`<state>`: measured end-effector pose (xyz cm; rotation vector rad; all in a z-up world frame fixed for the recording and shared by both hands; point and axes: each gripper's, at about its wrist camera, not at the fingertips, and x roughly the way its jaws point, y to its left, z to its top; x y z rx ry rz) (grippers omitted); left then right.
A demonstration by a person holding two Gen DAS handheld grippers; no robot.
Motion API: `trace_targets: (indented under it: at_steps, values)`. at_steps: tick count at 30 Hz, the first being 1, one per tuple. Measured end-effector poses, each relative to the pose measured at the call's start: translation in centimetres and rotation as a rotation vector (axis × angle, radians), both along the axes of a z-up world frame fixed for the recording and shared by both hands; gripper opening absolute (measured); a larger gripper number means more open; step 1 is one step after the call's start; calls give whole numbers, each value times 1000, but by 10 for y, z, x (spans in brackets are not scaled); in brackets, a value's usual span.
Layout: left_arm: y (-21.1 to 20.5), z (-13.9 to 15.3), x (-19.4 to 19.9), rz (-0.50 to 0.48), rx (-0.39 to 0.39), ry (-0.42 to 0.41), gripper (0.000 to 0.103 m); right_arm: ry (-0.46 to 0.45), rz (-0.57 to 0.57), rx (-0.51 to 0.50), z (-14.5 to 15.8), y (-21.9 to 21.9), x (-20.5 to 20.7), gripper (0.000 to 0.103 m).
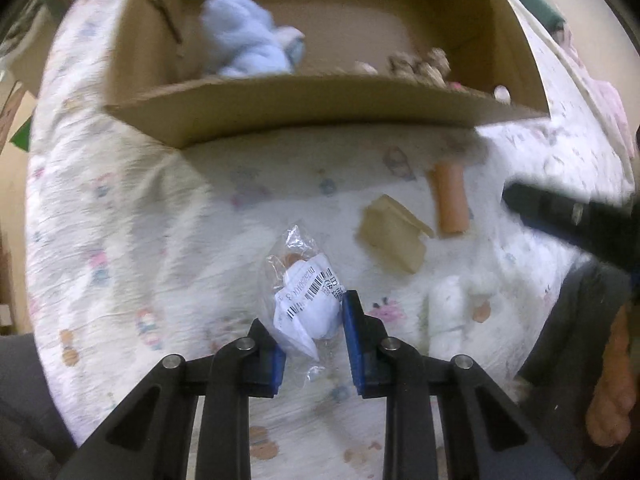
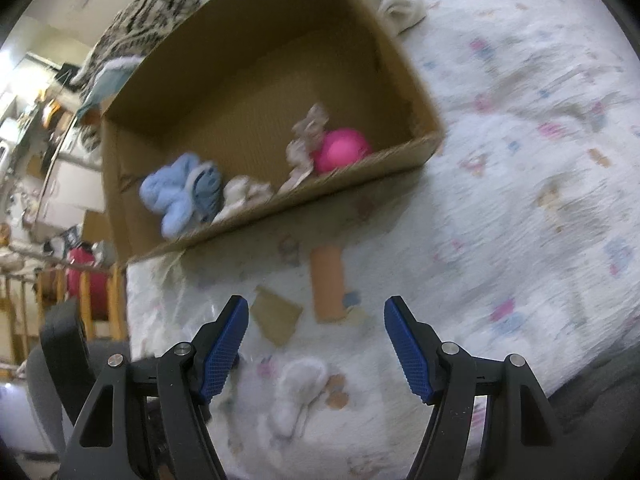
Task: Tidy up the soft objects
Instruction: 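Grasp the plastic-wrapped white item with the left tool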
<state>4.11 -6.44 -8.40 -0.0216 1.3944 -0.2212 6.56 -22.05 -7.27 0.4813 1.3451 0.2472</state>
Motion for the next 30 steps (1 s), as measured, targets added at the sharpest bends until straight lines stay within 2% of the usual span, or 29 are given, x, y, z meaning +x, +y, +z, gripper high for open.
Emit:
trace_targets:
  at_steps: [5,8,11,15,17,18,30]
  values:
    - [18,16,-3,67,23,-40,23,94,142,-17,-18,29,-6,74]
    - [33,27,1,93,27,-66,23,111,196,-66,-24,42,-7,74]
    - [43,24,4,103,34,-88,23,128,239,-101,-30,50,-8,71]
    - [51,27,6,107,29,-96,23,145,256,-133,-37,54,-10,57]
    - [42,24,8,111,28,-101,23,142,265,-165,-38,55,-9,37]
    - [43,25,9,111,26,-104,23,146,260,-165,-39,55,-9,35]
    - [43,34,7,122,50,-152,23,-62,180,-133,4,51,-6,33]
